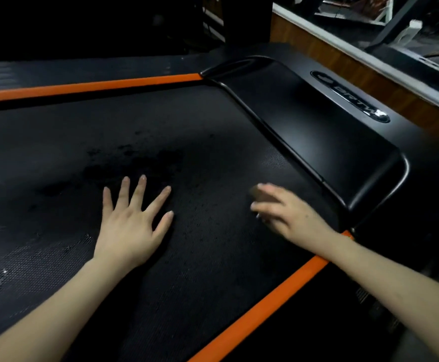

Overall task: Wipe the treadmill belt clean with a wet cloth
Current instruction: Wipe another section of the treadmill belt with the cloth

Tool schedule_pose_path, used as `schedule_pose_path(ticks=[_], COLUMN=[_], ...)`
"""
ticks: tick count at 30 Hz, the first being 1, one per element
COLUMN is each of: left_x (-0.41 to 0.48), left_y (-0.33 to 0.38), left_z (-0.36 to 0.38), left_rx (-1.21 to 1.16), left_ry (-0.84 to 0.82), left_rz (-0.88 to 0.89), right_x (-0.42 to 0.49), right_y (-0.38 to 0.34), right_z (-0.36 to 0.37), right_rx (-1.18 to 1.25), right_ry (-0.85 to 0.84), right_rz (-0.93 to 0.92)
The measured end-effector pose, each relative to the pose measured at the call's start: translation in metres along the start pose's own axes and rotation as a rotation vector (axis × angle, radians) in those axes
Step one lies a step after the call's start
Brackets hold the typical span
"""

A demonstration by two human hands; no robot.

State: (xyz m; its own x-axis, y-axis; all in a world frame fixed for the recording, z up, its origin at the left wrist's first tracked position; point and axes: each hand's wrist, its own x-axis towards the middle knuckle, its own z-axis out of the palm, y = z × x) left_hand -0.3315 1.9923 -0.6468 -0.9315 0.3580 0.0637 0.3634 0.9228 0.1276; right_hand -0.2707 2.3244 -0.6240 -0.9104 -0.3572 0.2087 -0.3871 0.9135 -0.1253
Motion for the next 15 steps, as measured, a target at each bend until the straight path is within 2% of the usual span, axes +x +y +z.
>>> schedule_pose_path(ticks=[3,5,6,8,10,12,14,15], left_x=[0.001,0.003,0.003,0.003,0.003,0.001,0.001,0.001], left_y=[0.000,0.000,0.000,0.001,0.000,-0.001,-0.002,-0.002], left_z=[0.002,0.003,0.004,0.004,0.004,0.004,0.004,0.003], left_rx=[0.016,0.026,0.034,0.044,0.044,0.049,0.049,0.046], left_ry=[-0.002,0.007,0.008,0.016,0.020,0.010,-0.001,-0.010], left_rz=[0.006,0.011,0.016,0.019,0.020,0.026,0.028,0.029], right_x=[0.022,0.039,0.044,0.046,0.035,0.030,0.040,0.050], right_y=[0.052,0.052,0.038,-0.009,-0.060,-0.070,-0.033,-0.009], right_z=[-0.007,-0.005,-0.001,0.008,0.020,0.019,0.017,0.016], right_rx=[-0.077,-0.049,-0.015,0.074,0.134,0.146,0.041,0.009], right_ry=[0.153,0.214,0.259,0.313,0.189,0.055,0.041,0.080], right_rz=[0.364,0.594,0.626,0.463,0.134,-0.091,-0.140,-0.054])
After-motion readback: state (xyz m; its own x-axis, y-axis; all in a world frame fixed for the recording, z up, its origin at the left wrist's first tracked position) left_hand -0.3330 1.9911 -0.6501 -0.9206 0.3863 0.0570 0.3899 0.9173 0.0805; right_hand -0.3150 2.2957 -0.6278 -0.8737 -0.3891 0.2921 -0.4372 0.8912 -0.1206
